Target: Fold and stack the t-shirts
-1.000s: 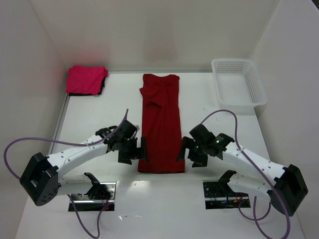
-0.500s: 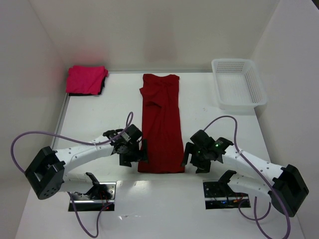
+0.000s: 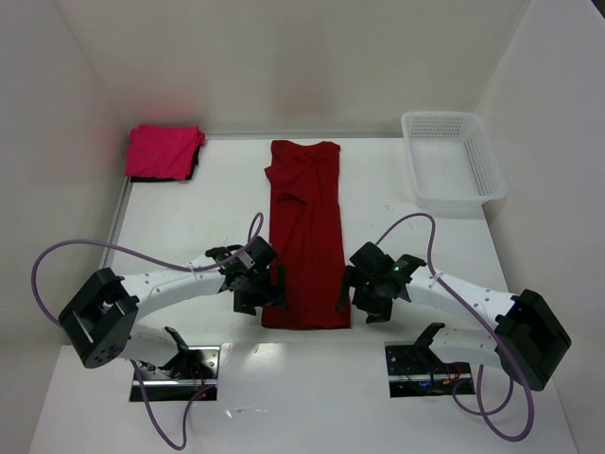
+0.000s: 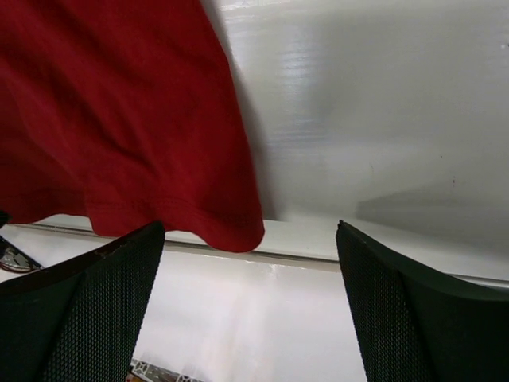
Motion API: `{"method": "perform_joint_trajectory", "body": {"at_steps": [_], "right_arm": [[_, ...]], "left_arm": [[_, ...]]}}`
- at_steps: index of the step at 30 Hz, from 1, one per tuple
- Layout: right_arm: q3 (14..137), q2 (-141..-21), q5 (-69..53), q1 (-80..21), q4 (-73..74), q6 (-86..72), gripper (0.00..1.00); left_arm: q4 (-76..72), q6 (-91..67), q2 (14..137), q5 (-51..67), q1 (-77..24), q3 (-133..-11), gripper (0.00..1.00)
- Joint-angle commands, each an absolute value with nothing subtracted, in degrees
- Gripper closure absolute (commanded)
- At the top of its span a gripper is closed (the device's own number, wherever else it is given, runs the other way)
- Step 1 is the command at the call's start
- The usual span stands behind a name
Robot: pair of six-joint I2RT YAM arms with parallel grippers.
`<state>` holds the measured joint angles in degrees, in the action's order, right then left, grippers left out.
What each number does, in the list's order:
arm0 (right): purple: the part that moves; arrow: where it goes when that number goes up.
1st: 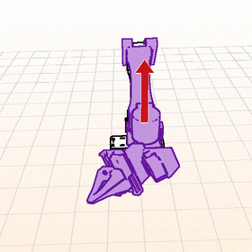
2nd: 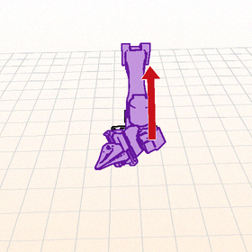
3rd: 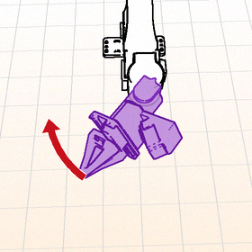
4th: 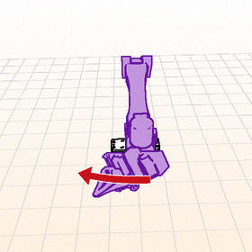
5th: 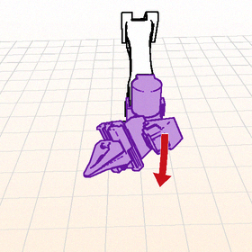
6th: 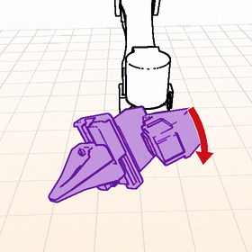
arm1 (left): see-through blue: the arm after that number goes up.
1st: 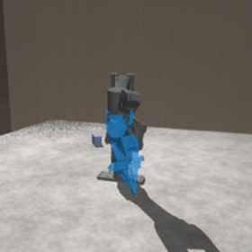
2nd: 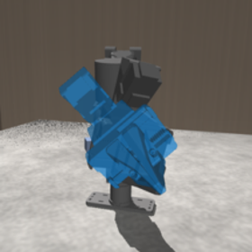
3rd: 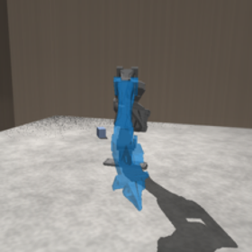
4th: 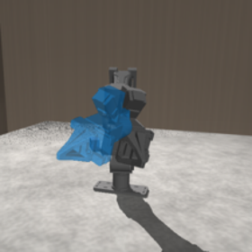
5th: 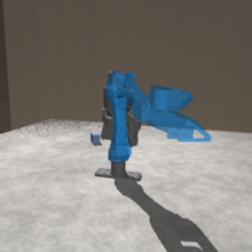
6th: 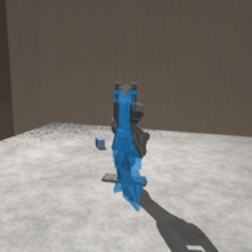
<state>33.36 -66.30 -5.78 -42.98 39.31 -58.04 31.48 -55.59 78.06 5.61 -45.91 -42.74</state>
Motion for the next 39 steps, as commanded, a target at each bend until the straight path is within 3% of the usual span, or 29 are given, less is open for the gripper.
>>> {"method": "perform_joint_trajectory", "body": {"at_steps": [1, 5, 7, 12, 23, 39], "right_arm": [[34.19, -66.53, -5.44, -43.59, 36.3, -57.66, 0.06], [34.19, -66.53, -5.98, -44.12, 35.16, -57.66, 0.1], [33.66, -67.76, -7.38, -44.12, 34.63, -57.66, 0.19], [33.66, -69.78, -7.91, -44.74, 33.23, -57.66, 0.28], [34.28, -71.72, -7.29, -45.97, 33.22, -58.18, 0.28], [35.33, -75.84, -8.43, -46.49, 29.44, -58.18, 0.51]], "left_arm": [[29.71, -54.23, 80.15, 7.46, -46.14, -43.68, 0.04], [29.18, -54.23, 80.16, 7.47, -46.14, -43.68, 0.06], [29.18, -54.23, 80.16, 7.47, -46.14, -43.68, 0.06], [29.18, -54.75, 79.01, 8.0, -46.14, -41.4, 0.12], [34.01, -57.13, 74.02, 9.05, -46.14, -38.15, 0.13], [31.03, -57.13, 77.96, 8.35, -47.2, -38.05, 0.3]]}}
